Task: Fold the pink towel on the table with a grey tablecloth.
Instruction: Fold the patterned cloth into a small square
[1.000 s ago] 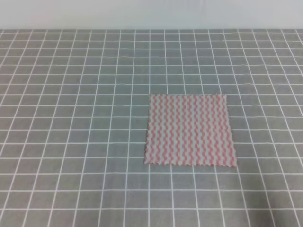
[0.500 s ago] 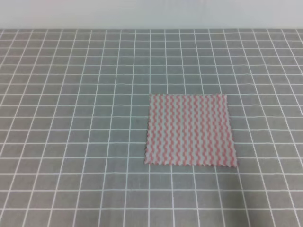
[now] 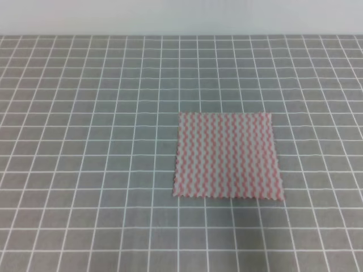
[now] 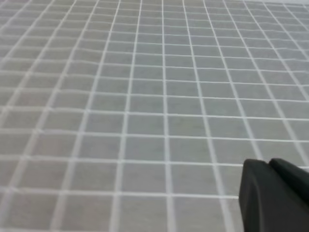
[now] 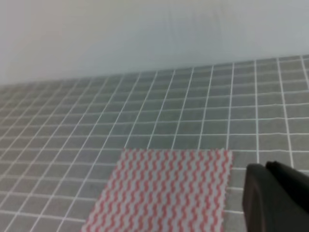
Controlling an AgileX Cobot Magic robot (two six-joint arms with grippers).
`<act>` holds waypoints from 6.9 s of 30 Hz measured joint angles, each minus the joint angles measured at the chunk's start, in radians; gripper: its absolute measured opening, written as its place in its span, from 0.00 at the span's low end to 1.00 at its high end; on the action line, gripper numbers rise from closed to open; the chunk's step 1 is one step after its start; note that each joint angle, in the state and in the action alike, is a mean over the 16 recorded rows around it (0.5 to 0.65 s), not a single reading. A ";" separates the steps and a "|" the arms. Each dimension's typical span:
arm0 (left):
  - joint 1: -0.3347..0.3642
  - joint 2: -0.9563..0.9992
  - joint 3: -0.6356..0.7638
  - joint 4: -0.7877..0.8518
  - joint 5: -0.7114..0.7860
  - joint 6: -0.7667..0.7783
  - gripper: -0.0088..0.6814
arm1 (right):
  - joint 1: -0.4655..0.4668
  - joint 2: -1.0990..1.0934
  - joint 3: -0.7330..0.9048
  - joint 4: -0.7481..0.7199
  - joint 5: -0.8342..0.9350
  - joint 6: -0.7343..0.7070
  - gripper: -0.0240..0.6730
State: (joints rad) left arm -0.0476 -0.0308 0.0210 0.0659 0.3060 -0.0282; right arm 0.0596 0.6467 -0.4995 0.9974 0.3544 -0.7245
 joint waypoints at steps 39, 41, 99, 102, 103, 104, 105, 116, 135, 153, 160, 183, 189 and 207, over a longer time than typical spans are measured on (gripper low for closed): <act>0.000 0.381 -0.270 -0.502 -0.074 -0.191 0.01 | 0.006 0.814 -0.330 -0.154 0.288 0.021 0.01; 0.000 0.483 -0.337 -0.529 -0.033 -0.100 0.01 | 0.013 0.837 -0.348 -0.183 0.303 0.030 0.01; -0.448 2.064 -1.764 -0.337 0.886 0.409 0.51 | 0.271 1.130 -0.521 -0.666 0.269 0.694 0.51; -0.448 2.068 -1.765 -0.337 0.879 0.406 0.56 | 0.271 1.139 -0.523 -0.658 0.268 0.691 0.50; -0.448 2.069 -1.765 -0.336 0.877 0.405 0.56 | 0.271 1.142 -0.524 -0.655 0.267 0.690 0.49; -0.447 2.071 -1.765 -0.336 0.875 0.404 0.56 | 0.271 1.144 -0.525 -0.652 0.267 0.688 0.48; -0.447 2.073 -1.766 -0.335 0.872 0.403 0.56 | 0.271 1.146 -0.528 -0.650 0.267 0.687 0.46; -0.447 2.075 -1.766 -0.311 0.857 0.429 0.57 | 0.272 1.160 -0.596 -0.626 0.286 0.674 0.17; -0.492 2.077 -1.766 -0.408 0.898 0.877 0.57 | 0.273 1.164 -0.733 -0.624 0.297 0.625 0.02; -0.537 2.076 -1.732 -0.351 0.864 1.000 0.56 | 0.273 1.164 -0.749 -0.624 0.225 0.615 0.02; -0.539 2.076 -1.675 -0.313 0.844 0.997 0.54 | 0.273 1.164 -0.749 -0.624 0.212 0.605 0.02; -0.590 2.071 -1.632 -0.259 0.734 0.994 0.46 | 0.272 1.156 -0.748 -0.624 0.196 0.591 0.01; -0.605 2.073 -1.632 -0.255 0.710 0.988 0.46 | 0.271 1.149 -0.747 -0.623 0.194 0.590 0.01; -0.618 2.110 -1.631 -0.121 0.654 0.862 0.15 | 0.271 1.149 -0.747 -0.632 0.196 0.591 0.01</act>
State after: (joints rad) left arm -0.6660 2.0794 -1.6105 -0.0553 0.9601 0.8335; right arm 0.3306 1.7958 -1.2464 0.3653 0.5507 -0.1340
